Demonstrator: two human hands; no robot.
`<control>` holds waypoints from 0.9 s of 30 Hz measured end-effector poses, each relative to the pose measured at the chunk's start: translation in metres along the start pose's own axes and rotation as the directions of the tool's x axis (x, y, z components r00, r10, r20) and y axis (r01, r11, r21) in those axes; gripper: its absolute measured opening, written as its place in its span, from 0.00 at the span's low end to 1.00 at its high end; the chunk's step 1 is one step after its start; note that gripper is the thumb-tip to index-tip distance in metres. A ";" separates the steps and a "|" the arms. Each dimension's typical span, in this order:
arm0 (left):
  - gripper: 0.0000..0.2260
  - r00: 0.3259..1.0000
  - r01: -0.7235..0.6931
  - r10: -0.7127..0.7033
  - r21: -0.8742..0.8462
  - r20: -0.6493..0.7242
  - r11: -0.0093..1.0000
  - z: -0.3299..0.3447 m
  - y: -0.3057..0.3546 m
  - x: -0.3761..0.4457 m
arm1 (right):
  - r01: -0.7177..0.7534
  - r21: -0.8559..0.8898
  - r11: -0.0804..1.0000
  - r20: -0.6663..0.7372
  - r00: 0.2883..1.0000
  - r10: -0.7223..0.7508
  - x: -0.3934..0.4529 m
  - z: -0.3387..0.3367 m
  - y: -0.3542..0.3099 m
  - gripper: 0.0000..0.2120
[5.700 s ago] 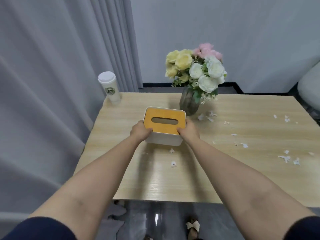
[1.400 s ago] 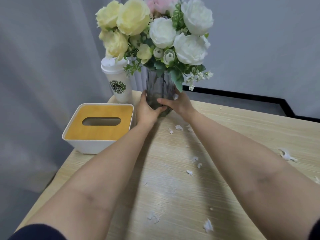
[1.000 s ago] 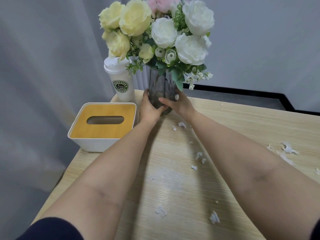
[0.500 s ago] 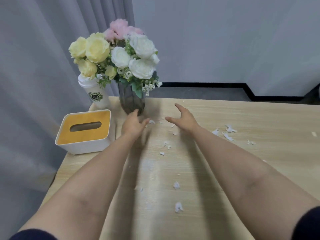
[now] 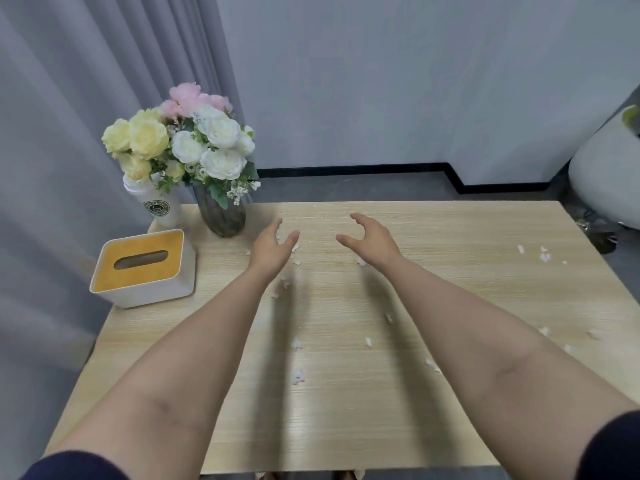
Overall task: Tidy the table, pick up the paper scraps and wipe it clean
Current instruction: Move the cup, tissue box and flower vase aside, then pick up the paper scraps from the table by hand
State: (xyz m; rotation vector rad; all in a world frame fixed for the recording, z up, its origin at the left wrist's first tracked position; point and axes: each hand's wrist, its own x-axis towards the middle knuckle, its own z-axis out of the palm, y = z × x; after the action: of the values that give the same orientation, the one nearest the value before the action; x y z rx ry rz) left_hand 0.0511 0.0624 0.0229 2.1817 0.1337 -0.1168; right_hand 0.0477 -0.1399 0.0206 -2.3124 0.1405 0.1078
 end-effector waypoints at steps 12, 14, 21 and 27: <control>0.19 0.921 0.373 -0.289 -0.809 0.263 0.455 0.008 0.017 0.021 | 0.003 -0.069 0.998 -0.064 0.998 -0.007 0.032 0.019 -0.019 0.24; 0.19 0.908 0.396 -0.298 -0.835 0.294 0.381 0.006 0.014 0.030 | -0.012 -0.086 0.996 -0.068 0.998 0.006 0.043 0.026 -0.022 0.23; 0.22 0.850 0.470 -0.339 -0.871 0.403 0.144 0.003 -0.005 0.059 | -0.113 -0.174 0.978 -0.076 0.992 0.101 0.087 0.045 -0.015 0.17; 0.23 0.818 0.489 -0.392 -0.868 0.421 0.089 0.010 -0.019 0.086 | -0.097 -0.163 0.982 -0.006 0.995 0.097 0.130 0.065 0.003 0.15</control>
State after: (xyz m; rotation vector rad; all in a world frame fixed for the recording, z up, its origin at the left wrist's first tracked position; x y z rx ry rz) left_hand 0.1328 0.0698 -0.0100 0.7485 0.6609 -0.3663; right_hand 0.1742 -0.1031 -0.0416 -2.4687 0.2520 0.1774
